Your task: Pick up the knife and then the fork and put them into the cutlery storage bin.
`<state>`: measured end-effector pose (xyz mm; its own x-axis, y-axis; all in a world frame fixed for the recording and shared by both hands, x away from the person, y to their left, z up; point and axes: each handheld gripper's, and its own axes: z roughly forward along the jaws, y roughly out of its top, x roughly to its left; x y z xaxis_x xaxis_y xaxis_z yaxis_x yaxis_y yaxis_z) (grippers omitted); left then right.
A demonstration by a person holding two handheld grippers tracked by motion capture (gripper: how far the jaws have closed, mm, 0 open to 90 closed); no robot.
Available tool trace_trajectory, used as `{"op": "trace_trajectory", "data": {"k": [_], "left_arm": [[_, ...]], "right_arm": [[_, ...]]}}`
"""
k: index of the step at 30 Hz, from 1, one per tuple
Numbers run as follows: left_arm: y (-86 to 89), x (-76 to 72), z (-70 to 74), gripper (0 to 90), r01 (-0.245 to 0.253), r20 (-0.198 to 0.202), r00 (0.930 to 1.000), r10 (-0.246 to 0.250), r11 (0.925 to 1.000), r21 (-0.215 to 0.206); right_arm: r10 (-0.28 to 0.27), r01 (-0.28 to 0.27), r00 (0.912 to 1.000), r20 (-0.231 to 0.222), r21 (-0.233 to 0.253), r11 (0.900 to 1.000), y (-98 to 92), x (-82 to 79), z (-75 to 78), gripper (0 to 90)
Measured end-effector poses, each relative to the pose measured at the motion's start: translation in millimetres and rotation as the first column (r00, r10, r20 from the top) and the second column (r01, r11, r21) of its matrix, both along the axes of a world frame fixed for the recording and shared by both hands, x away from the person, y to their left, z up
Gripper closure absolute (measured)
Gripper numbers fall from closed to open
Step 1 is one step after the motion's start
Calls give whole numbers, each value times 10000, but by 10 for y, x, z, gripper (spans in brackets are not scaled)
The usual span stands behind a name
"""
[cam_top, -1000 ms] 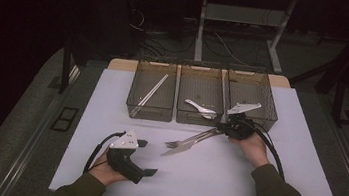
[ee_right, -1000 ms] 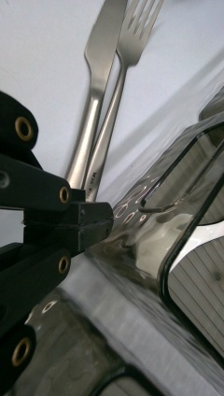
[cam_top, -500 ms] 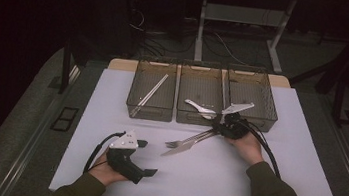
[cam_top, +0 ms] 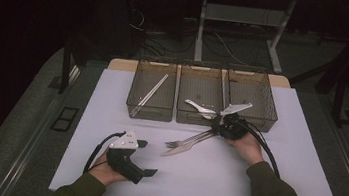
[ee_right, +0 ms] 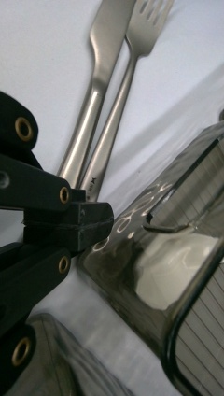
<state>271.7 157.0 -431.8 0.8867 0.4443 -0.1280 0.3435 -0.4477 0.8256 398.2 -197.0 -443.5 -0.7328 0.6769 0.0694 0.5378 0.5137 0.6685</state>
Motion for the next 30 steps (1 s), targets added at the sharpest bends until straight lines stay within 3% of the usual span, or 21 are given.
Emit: {"op": "trace_trajectory", "data": {"k": [20, 30], "left_arm": [[-1, -3, 2, 0, 16, 7, 10000, -16, 10000, 10], [-6, -8, 3, 0, 36, -4, 10000, -36, 10000, 37]], "right_arm": [[765, -778, 9966, -300, -471, 9959, 34, -114, 20, 899], [1432, -1473, 9874, -668, -616, 9872, 1, -253, 43, 900]]}}
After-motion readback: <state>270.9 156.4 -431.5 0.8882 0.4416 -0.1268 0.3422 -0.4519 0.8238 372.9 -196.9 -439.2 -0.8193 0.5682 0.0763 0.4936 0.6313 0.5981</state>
